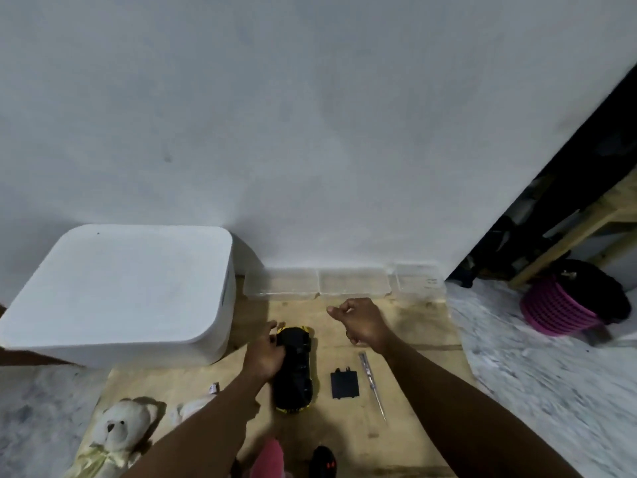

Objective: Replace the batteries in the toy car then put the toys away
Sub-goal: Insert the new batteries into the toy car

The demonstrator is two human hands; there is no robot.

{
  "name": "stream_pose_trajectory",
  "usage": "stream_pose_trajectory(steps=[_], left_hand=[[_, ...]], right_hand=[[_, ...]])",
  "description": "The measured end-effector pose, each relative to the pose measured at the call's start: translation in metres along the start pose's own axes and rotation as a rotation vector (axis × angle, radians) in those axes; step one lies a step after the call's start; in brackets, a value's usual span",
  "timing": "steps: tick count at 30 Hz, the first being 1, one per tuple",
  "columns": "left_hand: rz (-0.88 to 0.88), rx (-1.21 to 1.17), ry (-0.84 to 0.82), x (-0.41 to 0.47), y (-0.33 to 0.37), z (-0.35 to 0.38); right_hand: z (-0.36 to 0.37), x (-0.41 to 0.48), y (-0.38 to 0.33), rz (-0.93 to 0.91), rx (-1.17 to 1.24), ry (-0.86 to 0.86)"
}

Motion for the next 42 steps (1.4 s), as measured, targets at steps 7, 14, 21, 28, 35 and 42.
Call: stream_pose_trajectory(steps=[7,14,21,28,35,42], left_hand=[[0.357,0.17,0.123,0.006,0.076,0.02],[0.587,0.49,-0.149,0.031,0.177,0.1],[0.673,0.684,-0.233,0.07,0.23,0.191],[0.683,0.802,-0.193,0.094,0.222,0.21],[0.714,0.793,-0.25,0.104,0.216,0.204],[0.728,0.796,-0.23,0.108,0.209,0.21]], right_hand=[[-0.067,0.027,0.037,0.0,-0.089,0.21],[-0.155,0.04,0.073,0.086,-0.458,0.418],[-0.185,0.074,0.09,-0.073,-0.824,0.257],[-0.182,0.093,0.101,-0.173,-0.955,0.196],[-0.175,0.095,0.093,-0.234,-1.015,0.145],[-0.164,0.096,0.086,-0.215,-1.067,0.078]])
Point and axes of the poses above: each hand's wrist, its own x-axis towards the middle knuckle, its own z-axis out of the palm, y = z × x, the point moved 2 cm from there along x, towards the middle knuckle
